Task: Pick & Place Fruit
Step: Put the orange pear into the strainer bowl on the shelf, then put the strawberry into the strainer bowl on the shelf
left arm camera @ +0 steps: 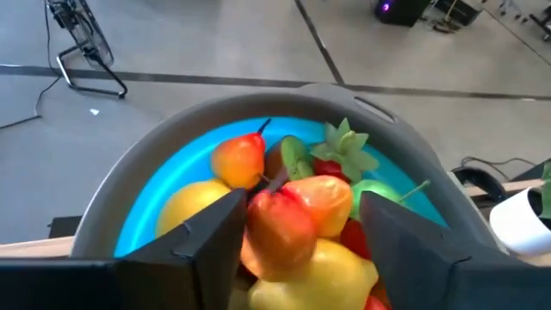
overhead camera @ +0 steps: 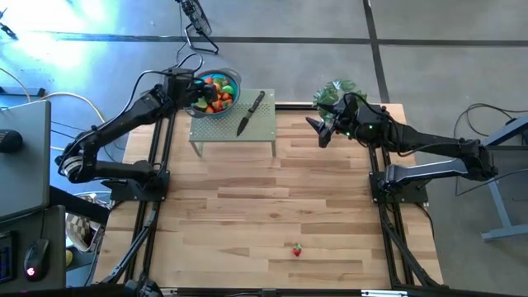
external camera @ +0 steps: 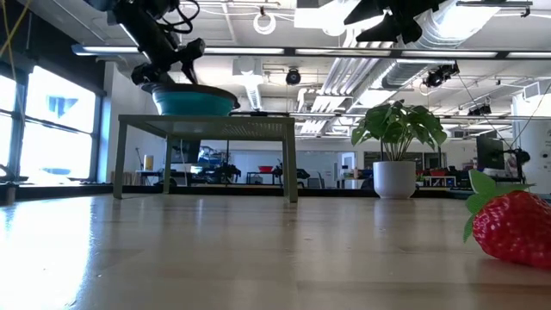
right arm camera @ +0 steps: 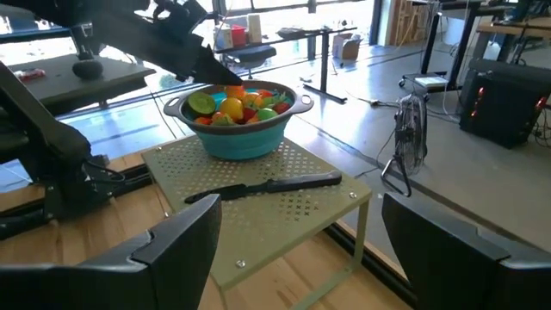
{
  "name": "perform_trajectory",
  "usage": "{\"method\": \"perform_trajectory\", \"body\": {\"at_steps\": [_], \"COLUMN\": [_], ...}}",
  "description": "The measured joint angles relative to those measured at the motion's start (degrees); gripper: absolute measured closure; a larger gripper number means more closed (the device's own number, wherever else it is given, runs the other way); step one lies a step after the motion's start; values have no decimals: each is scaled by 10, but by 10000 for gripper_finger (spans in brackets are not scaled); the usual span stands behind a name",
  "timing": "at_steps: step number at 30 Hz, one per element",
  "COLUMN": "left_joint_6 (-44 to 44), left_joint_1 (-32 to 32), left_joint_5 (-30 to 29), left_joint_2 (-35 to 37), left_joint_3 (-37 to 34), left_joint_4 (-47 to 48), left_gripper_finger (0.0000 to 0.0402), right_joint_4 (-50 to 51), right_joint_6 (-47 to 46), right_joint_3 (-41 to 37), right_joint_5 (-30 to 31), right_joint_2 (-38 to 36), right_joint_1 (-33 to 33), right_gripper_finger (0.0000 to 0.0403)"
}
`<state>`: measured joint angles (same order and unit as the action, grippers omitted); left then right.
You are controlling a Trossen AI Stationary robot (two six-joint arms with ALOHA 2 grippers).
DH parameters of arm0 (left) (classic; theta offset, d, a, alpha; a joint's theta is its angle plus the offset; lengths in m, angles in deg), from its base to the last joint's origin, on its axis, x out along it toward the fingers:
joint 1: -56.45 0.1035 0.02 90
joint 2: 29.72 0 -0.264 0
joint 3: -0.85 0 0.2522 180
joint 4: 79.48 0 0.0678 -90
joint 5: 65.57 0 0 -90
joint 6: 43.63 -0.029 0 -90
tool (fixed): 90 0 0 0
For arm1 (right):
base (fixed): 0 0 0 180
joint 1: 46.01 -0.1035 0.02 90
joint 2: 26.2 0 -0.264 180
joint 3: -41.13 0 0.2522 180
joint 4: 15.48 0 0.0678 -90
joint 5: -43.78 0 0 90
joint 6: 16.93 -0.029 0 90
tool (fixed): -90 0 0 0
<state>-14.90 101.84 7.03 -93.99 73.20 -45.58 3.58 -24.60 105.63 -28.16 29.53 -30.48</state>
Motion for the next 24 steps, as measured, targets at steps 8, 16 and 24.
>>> {"method": "perform_trajectory", "body": {"at_steps": [8, 16, 24], "left_joint_6": [-17, -80, -62], "left_joint_1": [1, 0, -44], "left_joint_5": [-36, -22, 64], "left_joint_2": [0, 0, 1], "left_joint_3": [4, 80, 94], "left_joint_4": [-7, -10, 19], "left_gripper_finger": [143, 142, 167], "right_joint_4": [8, 8, -4], "right_joint_6": [-13, -12, -8], "right_joint_3": [0, 0, 0], "right_joint_5": [0, 0, 0], "right_joint_2": [0, 0, 0], "right_joint_1": [0, 0, 0], "right_gripper_finger": [89, 89, 89]}}
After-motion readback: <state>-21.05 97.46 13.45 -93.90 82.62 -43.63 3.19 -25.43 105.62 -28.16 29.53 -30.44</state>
